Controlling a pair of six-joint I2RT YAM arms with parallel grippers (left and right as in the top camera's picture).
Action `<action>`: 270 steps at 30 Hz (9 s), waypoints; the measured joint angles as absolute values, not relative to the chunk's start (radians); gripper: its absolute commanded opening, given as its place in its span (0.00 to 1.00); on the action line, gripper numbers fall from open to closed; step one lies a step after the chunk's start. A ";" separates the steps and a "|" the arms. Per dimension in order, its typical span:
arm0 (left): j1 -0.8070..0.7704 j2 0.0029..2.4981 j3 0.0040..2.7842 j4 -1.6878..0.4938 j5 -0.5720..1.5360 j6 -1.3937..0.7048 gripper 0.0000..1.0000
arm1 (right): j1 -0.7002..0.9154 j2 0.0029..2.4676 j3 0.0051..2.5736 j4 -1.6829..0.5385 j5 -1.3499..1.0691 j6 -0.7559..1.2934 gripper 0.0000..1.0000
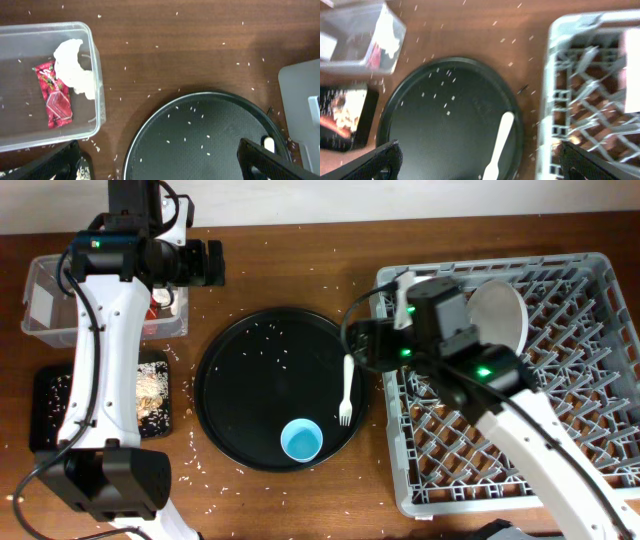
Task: Sort waste into correct bins and load items into the dishwasher rack
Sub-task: 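Grasp the blue cup on the black tray with the left gripper and lift, then hand the blue cup from the left gripper to the right gripper, then place the blue cup upside down in the rack with the right gripper, then grasp the white plastic fork on the black tray with the right gripper, then insert the fork upright into the rack beside the blue cup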
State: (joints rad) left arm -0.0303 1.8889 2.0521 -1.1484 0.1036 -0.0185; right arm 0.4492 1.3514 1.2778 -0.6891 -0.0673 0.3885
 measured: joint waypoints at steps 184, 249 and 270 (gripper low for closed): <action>-0.049 1.977 1.682 -0.850 0.196 -0.188 0.63 | 0.646 2.043 1.623 -1.074 0.113 0.433 0.66; -0.049 1.977 1.682 -0.871 0.182 -0.187 0.99 | 0.362 1.798 1.554 -1.341 0.202 0.305 0.50; -0.049 1.977 1.682 -0.871 0.182 -0.187 0.99 | 0.362 1.598 1.838 -1.397 0.103 0.266 0.75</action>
State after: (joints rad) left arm -0.0490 1.9766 1.6817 -0.8711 0.1822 -0.1875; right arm 0.3622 1.5982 1.8378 -1.3972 0.1028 0.2657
